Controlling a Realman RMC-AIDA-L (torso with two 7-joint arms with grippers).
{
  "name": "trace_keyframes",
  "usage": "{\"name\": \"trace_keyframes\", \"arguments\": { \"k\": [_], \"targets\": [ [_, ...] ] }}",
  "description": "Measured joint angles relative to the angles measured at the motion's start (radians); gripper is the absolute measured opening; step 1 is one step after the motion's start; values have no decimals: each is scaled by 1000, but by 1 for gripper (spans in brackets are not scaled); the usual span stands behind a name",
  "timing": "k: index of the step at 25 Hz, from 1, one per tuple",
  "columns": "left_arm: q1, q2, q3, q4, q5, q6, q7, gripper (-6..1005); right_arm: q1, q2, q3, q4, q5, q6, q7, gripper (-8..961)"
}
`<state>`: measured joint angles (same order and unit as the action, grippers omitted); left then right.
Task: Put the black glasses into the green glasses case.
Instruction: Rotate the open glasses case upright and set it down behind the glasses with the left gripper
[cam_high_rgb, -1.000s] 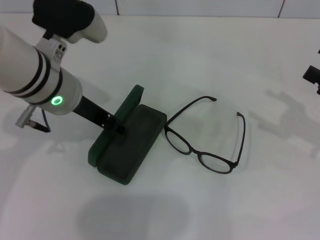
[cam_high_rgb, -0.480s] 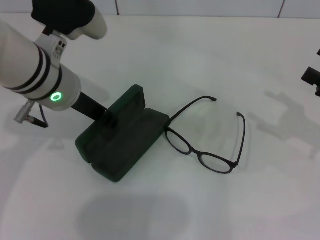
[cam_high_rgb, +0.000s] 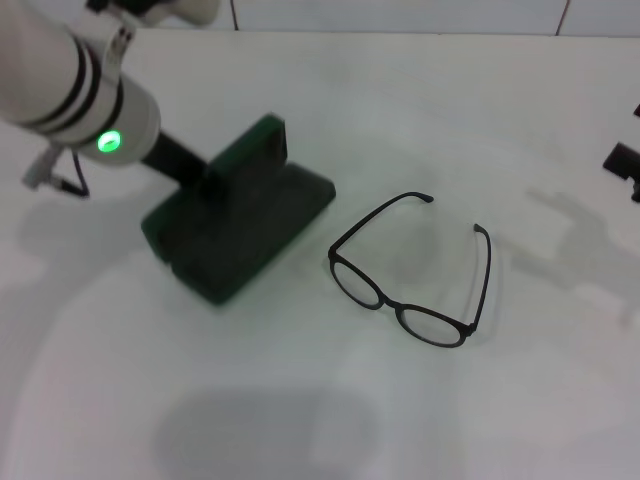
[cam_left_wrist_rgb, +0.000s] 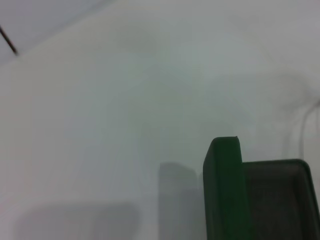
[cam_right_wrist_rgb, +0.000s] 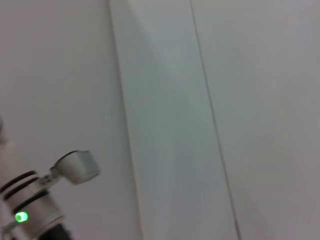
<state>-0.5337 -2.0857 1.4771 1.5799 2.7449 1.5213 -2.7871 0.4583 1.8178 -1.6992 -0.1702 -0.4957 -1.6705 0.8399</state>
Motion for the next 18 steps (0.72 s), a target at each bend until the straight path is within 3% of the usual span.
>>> {"name": "trace_keyframes", "arguments": {
  "k": [4, 9, 12, 18],
  "targets": [
    [-40, -1, -11, 5, 38, -52, 132, 201, 0, -2, 1, 1, -72, -59, -16, 841],
    [-49, -4, 44, -27, 69, -233, 416, 201, 5, 9, -2, -2, -134, -111, -15, 841],
    [-64, -6, 74, -92, 28, -345, 569, 200, 0, 20, -3, -2, -152, -146, -14, 841],
    [-165, -6, 118, -263, -54, -396, 711, 200, -5, 39, -5, 0, -180, -186, -12, 841]
  ]
}}
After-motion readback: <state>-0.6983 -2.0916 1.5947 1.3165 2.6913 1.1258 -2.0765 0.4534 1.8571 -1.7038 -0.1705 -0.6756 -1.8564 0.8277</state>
